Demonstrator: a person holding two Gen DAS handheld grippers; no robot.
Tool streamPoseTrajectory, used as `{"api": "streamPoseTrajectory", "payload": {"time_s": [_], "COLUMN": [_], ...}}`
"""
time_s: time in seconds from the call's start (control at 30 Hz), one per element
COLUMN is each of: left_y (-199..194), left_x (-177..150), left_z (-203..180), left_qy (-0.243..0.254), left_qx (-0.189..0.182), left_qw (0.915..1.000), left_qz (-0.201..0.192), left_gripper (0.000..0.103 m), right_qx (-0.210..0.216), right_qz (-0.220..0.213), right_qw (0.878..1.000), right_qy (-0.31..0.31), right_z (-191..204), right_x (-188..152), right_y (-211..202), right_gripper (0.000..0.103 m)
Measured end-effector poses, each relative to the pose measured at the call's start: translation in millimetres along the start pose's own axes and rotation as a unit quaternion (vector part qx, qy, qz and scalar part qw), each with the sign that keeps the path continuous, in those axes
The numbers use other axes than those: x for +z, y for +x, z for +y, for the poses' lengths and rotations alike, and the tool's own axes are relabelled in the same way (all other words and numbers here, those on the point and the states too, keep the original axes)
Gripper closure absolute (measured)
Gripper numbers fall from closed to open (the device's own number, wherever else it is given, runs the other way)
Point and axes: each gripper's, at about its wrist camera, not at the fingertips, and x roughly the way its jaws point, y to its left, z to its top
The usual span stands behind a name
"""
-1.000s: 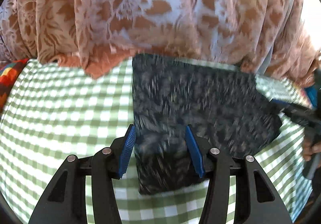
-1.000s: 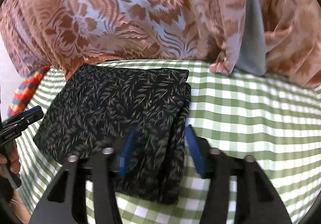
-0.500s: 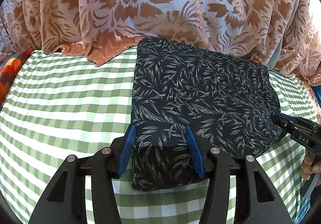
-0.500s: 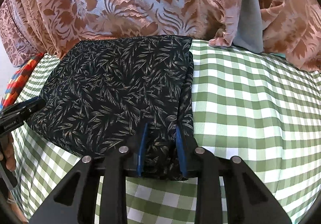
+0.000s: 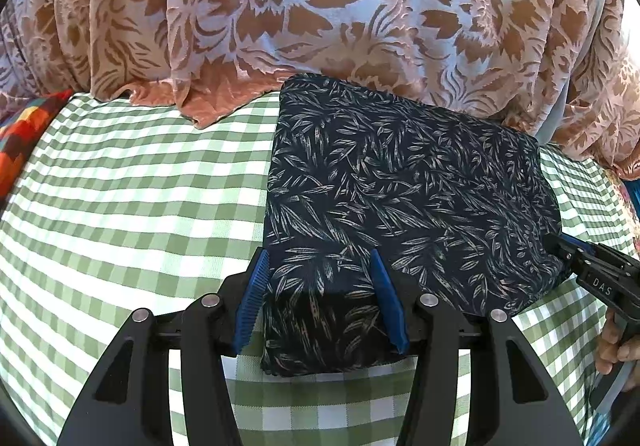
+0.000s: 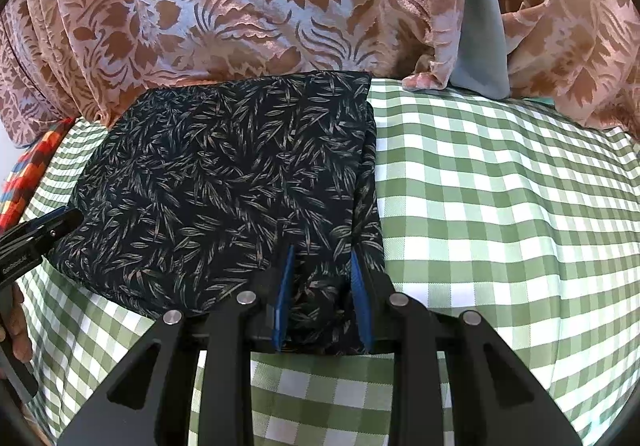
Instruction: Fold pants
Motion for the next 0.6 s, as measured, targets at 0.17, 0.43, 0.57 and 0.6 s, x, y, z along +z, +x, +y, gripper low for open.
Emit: {"api": "streamPoseTrajectory", "payload": {"time_s": [0.17,0.43,0.57,0.6], "left_y": [-7,-42,-42,-48], "left_x": [0,-21,-22,-22], "left_z": [2,-16,-14,-13], "left_qy": [-0.014,0.007,-0.007,-0.013], "left_qx": [-0.004,0.022,0.016,0.012], "left_qw": [0.9999,0.9996,0.9998,0.9998], "left_qz": [0.0,-0.018,-0.004,-0.009], "left_gripper": [0.052,0.052,0.052,0.052], "right_qx": [-0.01,0.008,-0.017,-0.017], "right_qz": [0.007,-0.012,0.01,0.008], "right_qw": [1.0,1.0,1.0,1.0], "right_qy": [0.003,0.007,-0.013,-0.006], "right_z": [2,7,17,16], "right_x": [4,6,-6,-7], "right_y": [0,-35,-27,-30], "right_gripper": [0.077,0.066,0.065,0.065]}}
